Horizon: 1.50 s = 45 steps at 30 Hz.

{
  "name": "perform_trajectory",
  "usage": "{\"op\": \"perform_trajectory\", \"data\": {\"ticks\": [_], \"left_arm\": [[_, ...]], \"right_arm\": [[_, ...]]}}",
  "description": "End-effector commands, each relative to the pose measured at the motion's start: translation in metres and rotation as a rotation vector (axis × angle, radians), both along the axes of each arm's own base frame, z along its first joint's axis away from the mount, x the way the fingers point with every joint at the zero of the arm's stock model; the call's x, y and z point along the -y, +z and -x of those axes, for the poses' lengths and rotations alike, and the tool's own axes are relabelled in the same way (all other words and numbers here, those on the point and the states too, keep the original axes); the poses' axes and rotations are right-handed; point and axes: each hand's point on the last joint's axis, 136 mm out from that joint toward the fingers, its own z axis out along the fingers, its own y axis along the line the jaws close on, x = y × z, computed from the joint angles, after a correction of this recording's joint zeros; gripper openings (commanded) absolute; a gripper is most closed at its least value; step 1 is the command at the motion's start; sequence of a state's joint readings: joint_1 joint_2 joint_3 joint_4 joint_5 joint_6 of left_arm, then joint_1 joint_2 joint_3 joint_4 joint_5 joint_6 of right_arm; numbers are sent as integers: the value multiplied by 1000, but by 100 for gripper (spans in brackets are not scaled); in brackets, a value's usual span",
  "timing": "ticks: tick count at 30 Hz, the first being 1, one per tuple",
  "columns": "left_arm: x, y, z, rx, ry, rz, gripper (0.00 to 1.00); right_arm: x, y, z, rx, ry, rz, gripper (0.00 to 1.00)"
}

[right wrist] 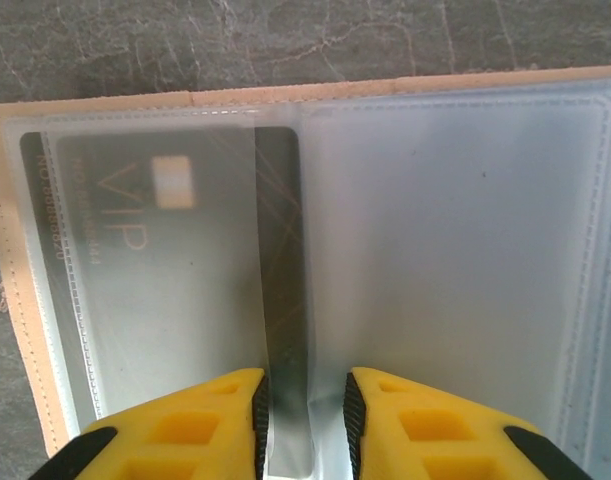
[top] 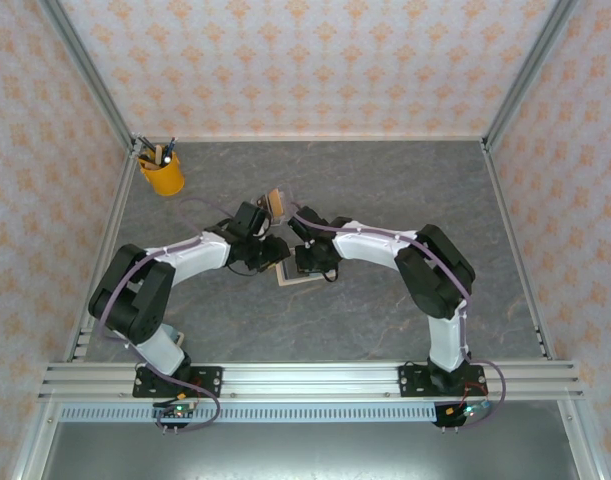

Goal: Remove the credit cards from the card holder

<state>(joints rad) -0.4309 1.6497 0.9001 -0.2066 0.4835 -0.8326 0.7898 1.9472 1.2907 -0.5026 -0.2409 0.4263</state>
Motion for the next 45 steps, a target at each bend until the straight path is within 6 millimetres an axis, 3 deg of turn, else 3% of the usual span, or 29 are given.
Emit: {"op": "perform_trajectory", "data": {"ticks": [1,14,25,38,45], "left_arm": [[8,6,-10,23,1,19,34],[9,-12,-12,-26,9,-1,33],[9,-9,-14,-17,-5,-8,27],[4,-28,-8,-76,-1,-56,31],[6,-29,-7,-80,-23,-50,33]], "right_arm": [[26,-24,9,-51,-40,86,29],[27,-26,11,-59,-43,77,29],[29,-27,12,-59,-45,78,28],[29,-29,14,-65,-46,75,28],[28,-29,14,-67,-42,65,28]]}}
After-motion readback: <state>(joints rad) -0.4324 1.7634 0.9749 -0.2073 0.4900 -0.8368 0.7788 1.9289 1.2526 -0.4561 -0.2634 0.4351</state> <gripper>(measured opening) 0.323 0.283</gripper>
